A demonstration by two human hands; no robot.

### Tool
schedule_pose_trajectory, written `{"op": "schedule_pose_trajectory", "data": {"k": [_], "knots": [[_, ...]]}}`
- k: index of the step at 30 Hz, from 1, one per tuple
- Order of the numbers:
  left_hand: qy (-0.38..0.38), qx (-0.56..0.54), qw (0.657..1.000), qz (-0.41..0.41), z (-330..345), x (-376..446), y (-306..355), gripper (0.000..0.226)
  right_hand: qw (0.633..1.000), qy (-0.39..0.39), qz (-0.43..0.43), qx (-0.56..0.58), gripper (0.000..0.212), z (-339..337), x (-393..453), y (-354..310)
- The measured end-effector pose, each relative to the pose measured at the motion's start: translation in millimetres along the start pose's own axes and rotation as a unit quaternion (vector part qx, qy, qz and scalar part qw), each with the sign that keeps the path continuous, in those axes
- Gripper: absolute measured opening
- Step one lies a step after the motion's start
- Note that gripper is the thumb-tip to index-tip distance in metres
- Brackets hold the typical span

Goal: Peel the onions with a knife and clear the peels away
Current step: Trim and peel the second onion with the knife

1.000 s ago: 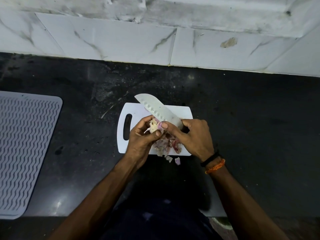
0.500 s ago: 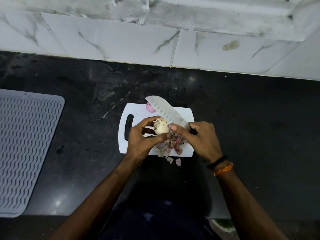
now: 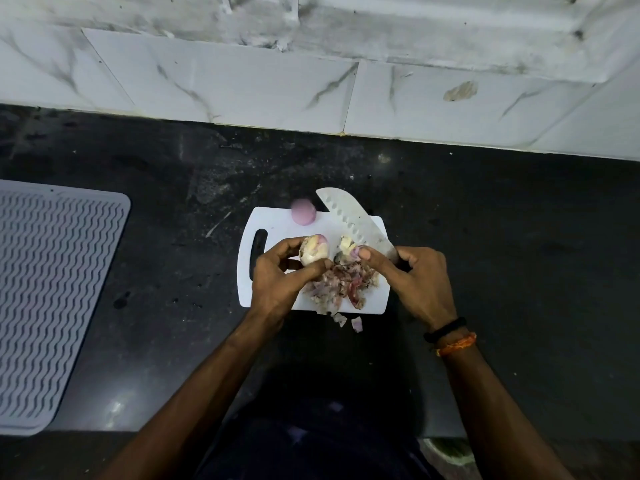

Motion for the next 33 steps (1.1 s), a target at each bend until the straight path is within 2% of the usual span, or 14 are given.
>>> {"op": "schedule_pose_trajectory", "data": {"k": [3,7,11,14,19,25,33], "knots": [[-0.008,-0.052,0.999,-0.008,1.5,-1.4,-1.5,0.049,1.000,0.008,0.024,0.006,0.046,-4.6,2.1,9.3],[-0.051,-0.090,0.995,-0.006,7.9,-2.7,-2.2,0.055,0.998,0.006,0.035,-0.048,0.060,-5.6,7.3,20.2],[-0.104,-0.145,0.983,-0.027,20.2,-6.7,-2.4,0.058,0.993,-0.031,0.024,-0.109,0.056,4.2,11.4,19.3],[-0.118,-0.175,0.976,-0.044,25.1,-8.3,-2.3,0.055,0.993,-0.041,0.000,-0.111,0.059,10.9,13.3,11.9],[-0.135,-0.166,0.976,-0.034,28.6,-8.8,2.9,0.050,0.995,-0.042,-0.044,-0.076,0.059,15.7,13.3,-12.0],[-0.110,-0.119,0.987,-0.020,19.1,-3.5,2.4,0.061,0.979,-0.049,-0.086,-0.178,0.060,20.8,13.4,-21.0],[-0.124,-0.110,0.986,-0.011,20.3,-6.4,4.4,0.043,0.967,-0.046,-0.115,-0.224,0.067,19.2,14.4,-25.8]]}}
Point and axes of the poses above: each hand's wrist, its own x-axis towards the middle knuckle, its own z-axis out of the palm, y = z × x, the point moved 10 cm from there along x, towards the middle knuckle, and after that the axes turned 8 degrees about -x, right-handed, at the moved point
